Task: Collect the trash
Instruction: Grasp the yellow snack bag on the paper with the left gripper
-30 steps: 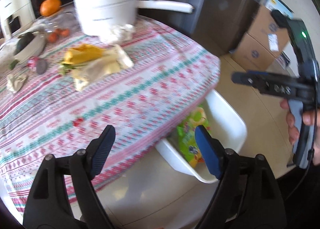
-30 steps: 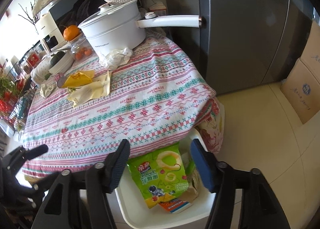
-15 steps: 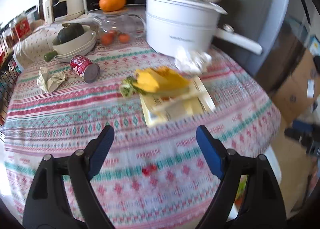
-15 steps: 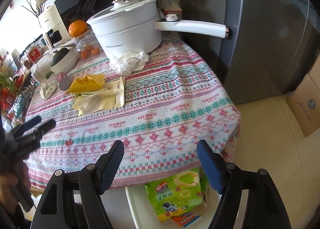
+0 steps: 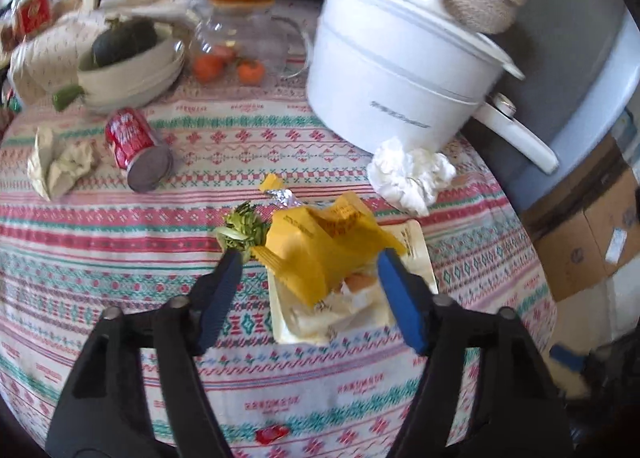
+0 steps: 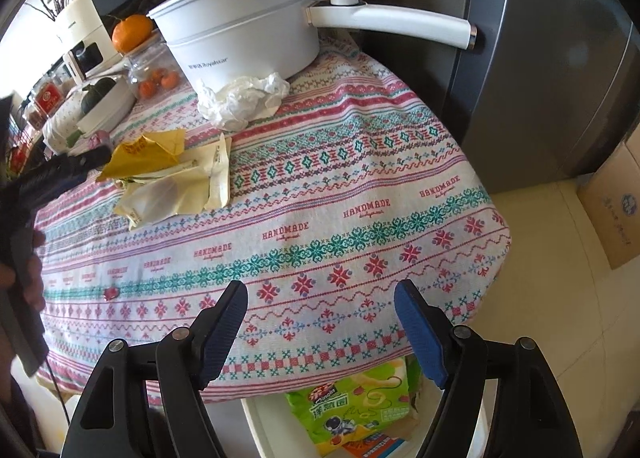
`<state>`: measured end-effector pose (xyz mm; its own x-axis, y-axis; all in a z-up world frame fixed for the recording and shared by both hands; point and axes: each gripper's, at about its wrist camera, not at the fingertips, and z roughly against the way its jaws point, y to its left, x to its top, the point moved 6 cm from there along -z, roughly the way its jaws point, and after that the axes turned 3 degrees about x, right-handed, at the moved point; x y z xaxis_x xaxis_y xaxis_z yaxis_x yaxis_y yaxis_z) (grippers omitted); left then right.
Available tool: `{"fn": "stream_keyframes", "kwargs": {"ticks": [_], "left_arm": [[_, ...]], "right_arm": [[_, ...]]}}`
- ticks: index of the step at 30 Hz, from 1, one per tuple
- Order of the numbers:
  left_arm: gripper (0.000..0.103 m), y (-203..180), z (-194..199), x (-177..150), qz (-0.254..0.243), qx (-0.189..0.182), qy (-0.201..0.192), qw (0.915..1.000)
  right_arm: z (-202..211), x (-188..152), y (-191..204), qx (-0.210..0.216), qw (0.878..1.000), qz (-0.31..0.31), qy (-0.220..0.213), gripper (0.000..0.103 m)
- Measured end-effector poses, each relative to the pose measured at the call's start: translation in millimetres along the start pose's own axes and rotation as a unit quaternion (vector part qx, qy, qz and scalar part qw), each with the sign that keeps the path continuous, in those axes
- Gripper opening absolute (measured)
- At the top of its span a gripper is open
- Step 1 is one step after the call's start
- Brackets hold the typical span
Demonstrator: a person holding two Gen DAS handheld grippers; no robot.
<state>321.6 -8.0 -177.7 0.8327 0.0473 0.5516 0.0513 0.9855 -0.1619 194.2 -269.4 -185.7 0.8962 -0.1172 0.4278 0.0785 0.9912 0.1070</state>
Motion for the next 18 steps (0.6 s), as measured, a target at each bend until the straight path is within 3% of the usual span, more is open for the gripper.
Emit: {"fn": "stream_keyframes", "kwargs": {"ticks": [2,6,10,18], "left_arm": [[0.048,0,-7,2,0.016,-0.007,0.008,0.9998],[0.006,3,-18,-2,0.041,-0.01,0.032,0.9986],[0.0,2,-12,-6,0.043,-0.017,0.027,0.9986],[0.0,-2,22,2,-0.016,-0.015,-0.01,0.9997]], "right_arm": [[-1,-1,-1,-0.002,1.0,0.001,0.002,0.077],[-6,-4,-1,-0.005,1.0,0.004,0.008,0.077],[-9,-6,-1,-0.008,1.0,0.008,0.011,0.077],[-8,-4,3,-0.003,1.0,0.005,0.009,0.077]]}}
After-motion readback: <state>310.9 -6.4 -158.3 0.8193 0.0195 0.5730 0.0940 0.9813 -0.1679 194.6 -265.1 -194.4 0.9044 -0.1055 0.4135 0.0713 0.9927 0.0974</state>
